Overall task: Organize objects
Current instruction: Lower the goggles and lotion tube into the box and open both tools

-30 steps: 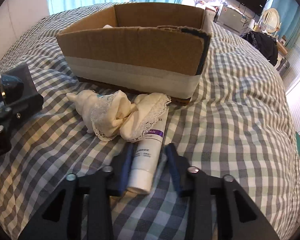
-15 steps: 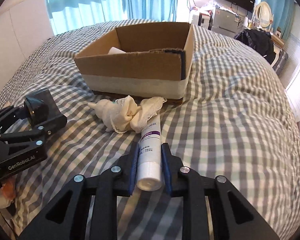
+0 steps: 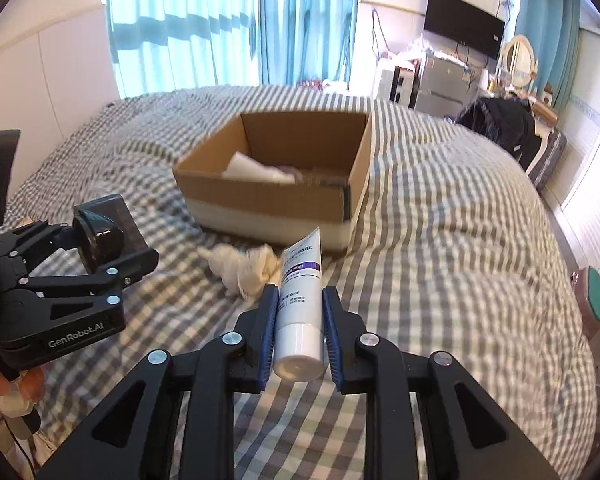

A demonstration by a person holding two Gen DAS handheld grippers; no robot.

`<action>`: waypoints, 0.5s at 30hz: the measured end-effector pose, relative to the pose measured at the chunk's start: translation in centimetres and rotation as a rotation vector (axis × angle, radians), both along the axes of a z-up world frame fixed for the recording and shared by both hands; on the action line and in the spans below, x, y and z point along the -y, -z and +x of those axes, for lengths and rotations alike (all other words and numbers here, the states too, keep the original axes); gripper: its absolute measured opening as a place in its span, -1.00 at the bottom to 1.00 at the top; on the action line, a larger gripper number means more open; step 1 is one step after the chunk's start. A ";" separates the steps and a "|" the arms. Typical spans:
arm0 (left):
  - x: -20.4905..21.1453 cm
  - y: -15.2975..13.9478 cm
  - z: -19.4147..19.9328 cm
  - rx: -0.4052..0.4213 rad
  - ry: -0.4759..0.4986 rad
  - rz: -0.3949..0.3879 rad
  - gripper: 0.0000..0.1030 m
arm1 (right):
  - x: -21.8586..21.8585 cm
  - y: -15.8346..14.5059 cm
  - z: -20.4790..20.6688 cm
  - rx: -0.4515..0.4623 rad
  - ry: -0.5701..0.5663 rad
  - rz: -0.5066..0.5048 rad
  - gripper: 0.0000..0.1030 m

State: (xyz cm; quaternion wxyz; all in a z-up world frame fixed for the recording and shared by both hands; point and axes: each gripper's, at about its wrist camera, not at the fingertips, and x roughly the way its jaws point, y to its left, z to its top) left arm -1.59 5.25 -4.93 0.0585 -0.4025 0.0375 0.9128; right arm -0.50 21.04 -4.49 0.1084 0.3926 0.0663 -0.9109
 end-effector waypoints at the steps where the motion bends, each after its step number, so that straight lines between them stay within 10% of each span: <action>1: -0.1 -0.8 -0.3 -0.010 0.001 0.006 0.31 | 0.2 -0.3 -0.2 -0.008 -0.002 -0.002 -0.57; 15: -0.2 -9.4 -7.8 -0.150 0.002 0.001 0.31 | 2.2 -9.3 -5.7 -0.163 -0.082 -0.038 -0.58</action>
